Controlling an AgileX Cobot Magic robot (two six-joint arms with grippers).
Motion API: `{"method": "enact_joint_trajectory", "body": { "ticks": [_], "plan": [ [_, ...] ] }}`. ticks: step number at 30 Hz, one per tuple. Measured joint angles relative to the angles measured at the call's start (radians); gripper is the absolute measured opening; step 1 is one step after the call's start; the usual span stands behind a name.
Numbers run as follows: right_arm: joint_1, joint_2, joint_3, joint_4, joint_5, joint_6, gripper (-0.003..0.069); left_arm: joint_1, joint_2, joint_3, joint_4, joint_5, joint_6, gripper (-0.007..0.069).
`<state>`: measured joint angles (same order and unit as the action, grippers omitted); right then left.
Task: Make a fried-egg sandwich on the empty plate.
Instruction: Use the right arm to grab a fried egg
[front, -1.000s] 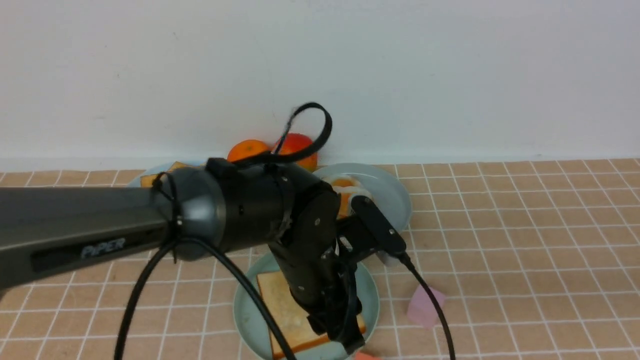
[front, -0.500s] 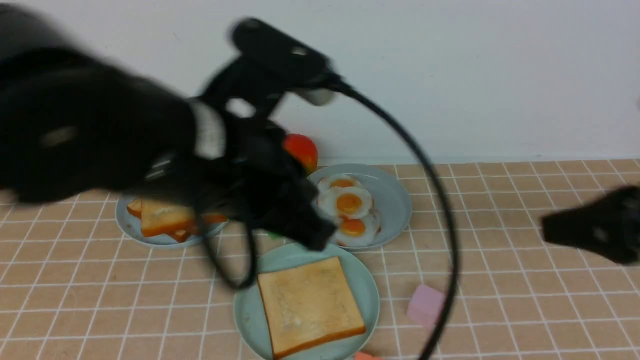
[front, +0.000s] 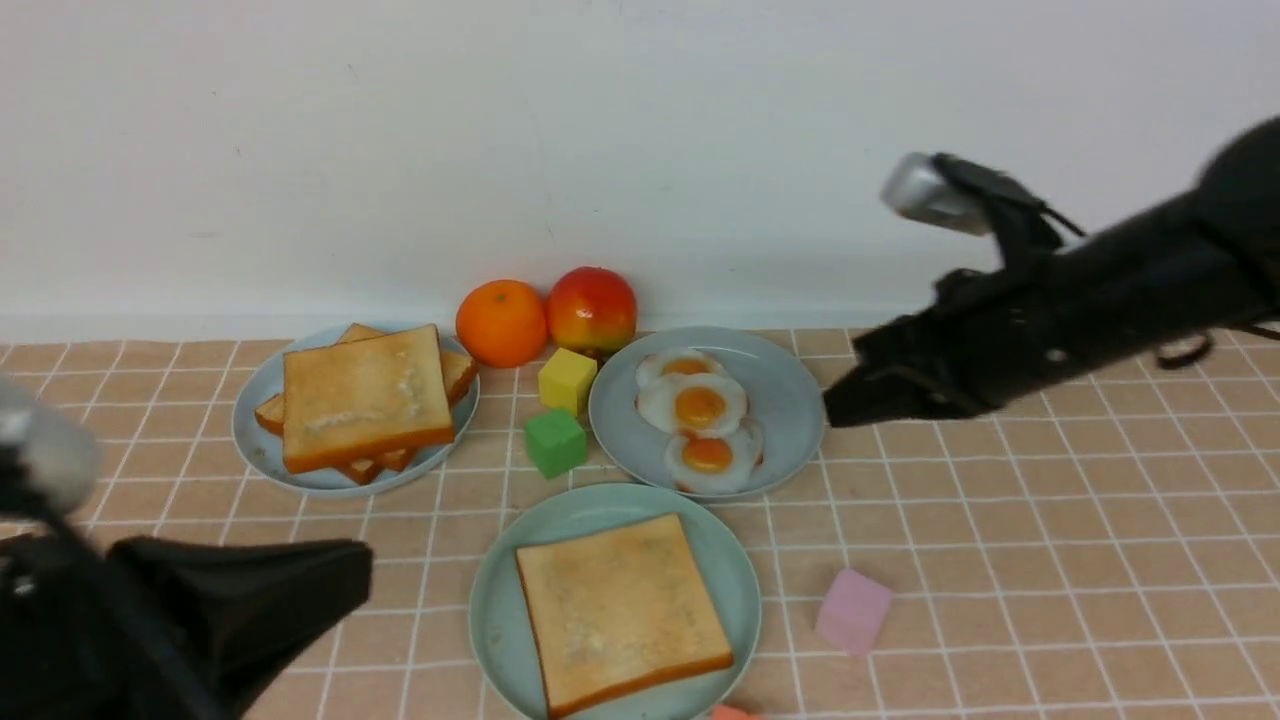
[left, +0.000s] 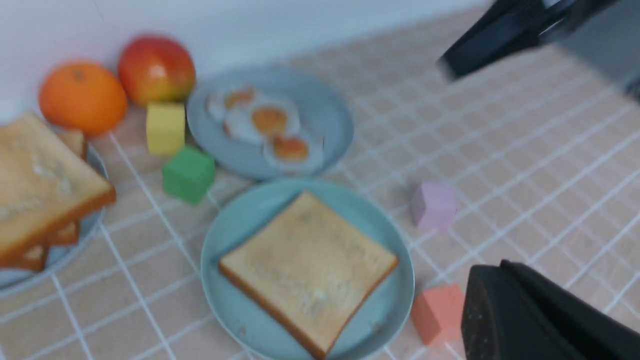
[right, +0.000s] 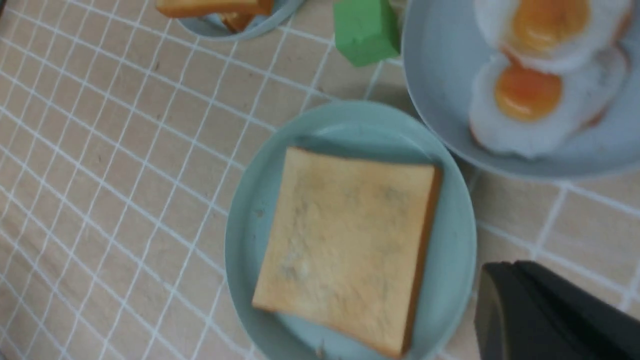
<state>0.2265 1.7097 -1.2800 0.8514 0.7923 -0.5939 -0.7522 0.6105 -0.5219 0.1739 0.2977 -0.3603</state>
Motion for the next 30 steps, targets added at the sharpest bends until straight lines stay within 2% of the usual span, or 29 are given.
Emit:
{"method": "enact_joint_trajectory", "body": {
  "ticks": [4, 8, 10, 11, 12, 17, 24, 30],
  "plan": [
    [0.003, 0.071, -0.073, -0.028, -0.018, 0.027, 0.0064, 0.000, -0.031, 0.005, 0.027, -0.010, -0.006, -0.0013],
    [0.003, 0.184, -0.184, -0.068, -0.020, 0.094, 0.0168, 0.000, -0.033, 0.006, 0.033, -0.023, -0.010, -0.0013],
    [0.003, 0.256, -0.248, -0.077, -0.020, 0.132, 0.0253, 0.000, -0.033, 0.007, 0.033, -0.027, -0.010, -0.0013],
    [0.003, 0.262, -0.254, -0.078, -0.020, 0.135, 0.0260, 0.000, -0.033, 0.007, 0.033, -0.029, -0.010, -0.0013],
    [0.003, 0.313, -0.297, -0.078, -0.020, 0.157, 0.0316, 0.000, -0.033, 0.007, 0.036, -0.034, -0.010, -0.0013],
    [0.003, 0.463, -0.420, -0.077, -0.047, 0.208, 0.0416, 0.000, -0.033, 0.007, 0.035, -0.039, -0.011, -0.0013],
    [0.003, 0.587, -0.531, -0.073, -0.109, 0.251, 0.0446, 0.000, -0.033, 0.007, 0.032, -0.041, -0.013, -0.0013],
    [0.003, 0.667, -0.593, 0.001, -0.139, 0.253, 0.0447, 0.000, -0.033, 0.007, 0.025, -0.041, -0.013, -0.0013]
  ]
}}
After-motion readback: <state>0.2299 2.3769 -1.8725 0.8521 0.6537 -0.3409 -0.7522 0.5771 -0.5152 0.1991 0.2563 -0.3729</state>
